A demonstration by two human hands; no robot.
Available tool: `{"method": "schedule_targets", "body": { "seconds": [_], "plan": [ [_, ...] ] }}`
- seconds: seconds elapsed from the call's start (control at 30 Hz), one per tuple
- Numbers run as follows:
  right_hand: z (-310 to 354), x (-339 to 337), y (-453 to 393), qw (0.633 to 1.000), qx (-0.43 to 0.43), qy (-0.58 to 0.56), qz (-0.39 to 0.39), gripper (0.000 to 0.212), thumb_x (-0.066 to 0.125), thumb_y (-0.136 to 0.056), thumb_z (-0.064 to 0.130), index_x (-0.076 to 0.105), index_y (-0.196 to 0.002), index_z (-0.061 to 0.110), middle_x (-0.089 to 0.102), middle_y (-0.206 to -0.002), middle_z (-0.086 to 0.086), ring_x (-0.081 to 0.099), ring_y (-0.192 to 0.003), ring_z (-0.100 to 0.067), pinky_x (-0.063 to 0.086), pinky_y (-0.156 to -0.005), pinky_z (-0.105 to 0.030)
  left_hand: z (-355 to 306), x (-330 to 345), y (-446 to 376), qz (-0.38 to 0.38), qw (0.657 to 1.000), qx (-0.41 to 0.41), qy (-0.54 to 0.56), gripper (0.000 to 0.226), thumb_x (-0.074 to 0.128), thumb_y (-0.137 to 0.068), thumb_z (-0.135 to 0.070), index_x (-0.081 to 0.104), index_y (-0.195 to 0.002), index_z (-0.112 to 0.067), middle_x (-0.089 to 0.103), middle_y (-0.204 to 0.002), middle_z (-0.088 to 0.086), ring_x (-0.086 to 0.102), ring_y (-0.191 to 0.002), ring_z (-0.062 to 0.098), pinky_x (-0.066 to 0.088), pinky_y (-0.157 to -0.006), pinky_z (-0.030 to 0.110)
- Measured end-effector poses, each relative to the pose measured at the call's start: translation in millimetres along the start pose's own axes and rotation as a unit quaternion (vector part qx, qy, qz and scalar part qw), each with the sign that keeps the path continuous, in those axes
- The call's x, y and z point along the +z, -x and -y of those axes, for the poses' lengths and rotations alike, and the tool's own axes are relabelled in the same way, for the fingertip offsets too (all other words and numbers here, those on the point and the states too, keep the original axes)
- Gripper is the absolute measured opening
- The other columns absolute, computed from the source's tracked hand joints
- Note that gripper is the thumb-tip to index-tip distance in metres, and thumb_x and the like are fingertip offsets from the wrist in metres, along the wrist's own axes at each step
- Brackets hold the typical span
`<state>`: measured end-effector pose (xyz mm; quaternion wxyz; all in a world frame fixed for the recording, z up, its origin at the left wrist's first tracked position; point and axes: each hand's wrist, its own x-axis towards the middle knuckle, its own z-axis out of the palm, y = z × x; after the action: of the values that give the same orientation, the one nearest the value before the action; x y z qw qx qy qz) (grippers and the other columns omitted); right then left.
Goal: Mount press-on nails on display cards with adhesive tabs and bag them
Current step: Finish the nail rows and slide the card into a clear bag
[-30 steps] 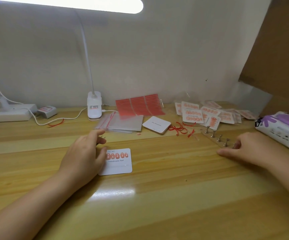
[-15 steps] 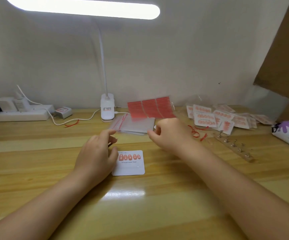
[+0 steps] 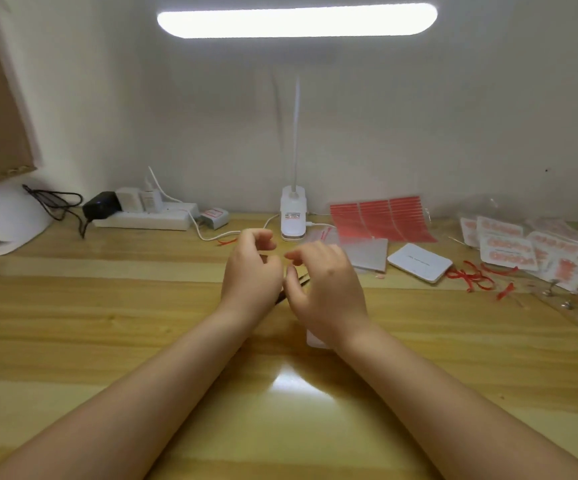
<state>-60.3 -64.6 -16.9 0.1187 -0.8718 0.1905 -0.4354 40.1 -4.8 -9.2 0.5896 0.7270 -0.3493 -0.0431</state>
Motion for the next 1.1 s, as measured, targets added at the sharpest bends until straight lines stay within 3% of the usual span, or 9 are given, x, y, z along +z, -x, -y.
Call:
{"method": "schedule_targets", "body": {
  "seconds": [0.07,0.13,0.23,0.43,0.63,0.73,0.83,0.97,1.1],
  "plan": [
    [7,3,6,0.999,-0.031,0.0,-0.004,0.019,0.064,-0.081,0.011,0.069,-0.099,0.006,0.068,-0.092,-0.007,0.058,-0.086,-0.031,0.048,-0.077,-0.042,-5,-15,-17,0.009,1.0,-0.008,-0.013,0.019,0.055,-0.089,-0.01,0.056,-0.095,-0.028,0.063,-0.098,-0.009,0.059,-0.091,0.01,0.044,-0.073,0.019],
    [14,8,10,0.998,-0.063,0.01,0.009,0.02,0.067,-0.079,0.01,0.069,-0.098,0.005,0.067,-0.09,-0.008,0.059,-0.084,-0.032,0.05,-0.074,-0.042,-7,-41,-37,0.019,0.999,-0.023,-0.039,0.015,0.057,-0.089,-0.014,0.06,-0.087,-0.028,0.069,-0.089,-0.008,0.064,-0.088,0.014,0.05,-0.075,0.028],
    [19,12,15,0.993,-0.109,0.015,0.032,0.02,0.072,-0.075,0.011,0.07,-0.094,0.006,0.066,-0.087,-0.008,0.06,-0.082,-0.032,0.051,-0.072,-0.041,3,-92,-69,-0.065,0.992,-0.029,-0.106,0.016,0.052,-0.09,-0.018,0.062,-0.083,-0.028,0.072,-0.079,-0.011,0.065,-0.081,0.012,0.052,-0.072,0.03],
    [18,16,14,0.992,-0.115,0.019,0.047,0.02,0.076,-0.074,0.011,0.07,-0.093,0.006,0.067,-0.088,-0.007,0.061,-0.085,-0.033,0.051,-0.073,-0.044,80,-204,-95,-0.18,0.925,-0.14,-0.304,0.022,0.045,-0.094,-0.02,0.066,-0.102,-0.017,0.066,-0.096,0.0,0.055,-0.071,0.016,0.036,-0.055,0.028],
    [15,22,15,0.99,-0.127,0.047,0.026,0.016,0.07,-0.074,0.012,0.07,-0.088,0.005,0.066,-0.086,-0.008,0.061,-0.081,-0.036,0.051,-0.07,-0.044,139,-290,-112,-0.287,0.853,-0.254,-0.354,0.03,0.048,-0.098,-0.009,0.057,-0.127,-0.005,0.058,-0.129,0.021,0.055,-0.117,0.041,0.047,-0.089,0.045],
    [17,22,14,0.975,-0.199,0.098,0.007,0.02,0.06,-0.077,0.02,0.071,-0.086,0.006,0.067,-0.085,-0.008,0.062,-0.081,-0.037,0.051,-0.071,-0.044,160,-314,-126,-0.289,0.822,-0.3,-0.388,0.032,0.043,-0.101,-0.011,0.054,-0.127,0.005,0.053,-0.131,0.03,0.05,-0.123,0.045,0.044,-0.097,0.051],
    [20,22,14,0.957,-0.259,0.131,0.0,0.026,0.058,-0.08,0.029,0.072,-0.084,0.008,0.068,-0.086,-0.007,0.062,-0.085,-0.036,0.045,-0.078,-0.044,178,-329,-137,-0.269,0.833,-0.281,-0.395,0.031,0.045,-0.1,-0.011,0.053,-0.124,0.006,0.055,-0.128,0.03,0.052,-0.121,0.047,0.045,-0.097,0.051],
    [19,23,14,0.959,-0.245,0.14,-0.004,0.034,0.055,-0.082,0.035,0.073,-0.086,0.006,0.069,-0.087,-0.009,0.064,-0.087,-0.038,0.041,-0.081,-0.043,190,-341,-152,-0.245,0.848,-0.272,-0.383,0.033,0.046,-0.099,-0.017,0.051,-0.128,-0.002,0.054,-0.131,0.027,0.049,-0.122,0.046,0.043,-0.097,0.05],
    [18,24,15,0.963,-0.226,0.147,0.012,0.039,0.053,-0.082,0.038,0.074,-0.087,0.006,0.069,-0.088,-0.01,0.064,-0.089,-0.038,0.041,-0.083,-0.044,200,-340,-164,-0.226,0.833,-0.289,-0.414,0.043,0.044,-0.098,-0.02,0.038,-0.138,-0.004,0.043,-0.138,0.029,0.043,-0.125,0.047,0.04,-0.099,0.052]
  ]
}}
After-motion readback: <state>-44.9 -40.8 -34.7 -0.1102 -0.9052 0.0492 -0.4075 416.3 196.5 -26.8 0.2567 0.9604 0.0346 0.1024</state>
